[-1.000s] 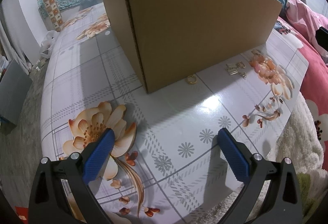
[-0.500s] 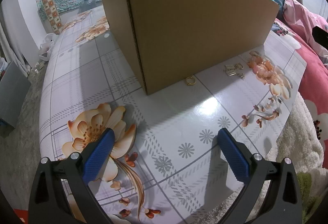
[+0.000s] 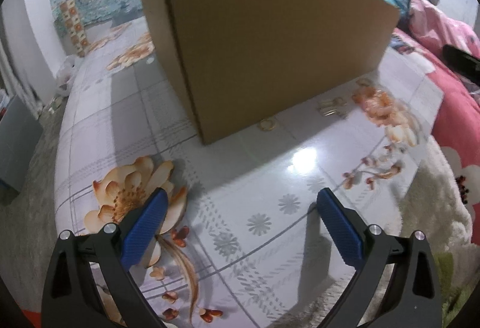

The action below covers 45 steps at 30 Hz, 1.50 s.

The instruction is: Organize jewelry

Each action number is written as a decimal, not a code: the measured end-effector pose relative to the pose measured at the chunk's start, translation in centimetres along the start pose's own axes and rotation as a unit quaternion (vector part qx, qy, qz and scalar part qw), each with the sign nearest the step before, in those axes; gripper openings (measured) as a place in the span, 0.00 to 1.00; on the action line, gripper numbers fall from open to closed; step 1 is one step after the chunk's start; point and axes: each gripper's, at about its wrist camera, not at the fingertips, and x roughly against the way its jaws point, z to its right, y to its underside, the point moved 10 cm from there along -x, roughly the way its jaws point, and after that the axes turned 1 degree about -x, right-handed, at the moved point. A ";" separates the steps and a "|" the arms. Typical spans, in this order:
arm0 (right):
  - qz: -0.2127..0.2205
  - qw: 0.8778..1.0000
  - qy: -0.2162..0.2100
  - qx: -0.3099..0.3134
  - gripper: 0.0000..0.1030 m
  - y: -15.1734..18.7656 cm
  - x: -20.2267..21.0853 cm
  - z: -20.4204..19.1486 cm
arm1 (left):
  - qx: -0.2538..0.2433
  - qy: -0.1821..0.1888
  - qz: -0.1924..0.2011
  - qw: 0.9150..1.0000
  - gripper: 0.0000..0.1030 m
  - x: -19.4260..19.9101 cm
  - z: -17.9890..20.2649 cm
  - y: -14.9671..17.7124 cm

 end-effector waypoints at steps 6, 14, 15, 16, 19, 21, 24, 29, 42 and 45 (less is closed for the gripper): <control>-0.020 0.997 -0.066 0.025 0.86 0.6 -1.4 -4.1 | -0.014 0.022 0.044 0.999 0.77 1.3 1.0 -2.1; -0.047 0.992 -0.115 0.025 0.61 -0.6 -4.6 -6.7 | -0.016 0.052 0.054 0.997 0.53 0.8 1.0 -3.9; -0.051 0.992 -0.117 0.019 0.57 -0.9 -5.1 -6.6 | -0.017 0.052 0.054 0.997 0.53 0.7 1.0 -3.9; -0.058 0.991 -0.118 0.011 0.53 -1.1 -5.9 -6.5 | -0.018 0.051 0.055 0.997 0.53 0.6 1.0 -4.1; -0.065 0.990 -0.122 -0.008 0.47 -1.5 -6.9 -6.1 | -0.017 0.053 0.056 0.997 0.52 0.4 0.9 -4.4; -0.064 0.990 -0.128 -0.014 0.46 -1.7 -7.1 -6.0 | -0.019 0.049 0.059 0.997 0.51 0.2 0.5 -4.7; -0.060 0.990 -0.130 -0.013 0.43 -1.8 -7.2 -6.1 | -0.018 0.043 0.063 0.997 0.51 -0.3 0.0 -5.3; -0.056 0.989 -0.134 -0.013 0.42 -0.9 -6.5 -6.4 | -0.029 0.050 0.058 0.997 0.40 -0.7 0.3 -5.6; -0.082 0.983 -0.163 0.003 0.36 2.9 -4.3 -8.1 | -0.069 0.042 0.003 0.997 0.12 -3.0 1.8 -4.6; -0.082 0.983 -0.166 0.006 0.36 3.0 -4.3 -8.3 | -0.073 0.038 -0.001 0.997 0.12 -3.2 1.8 -4.6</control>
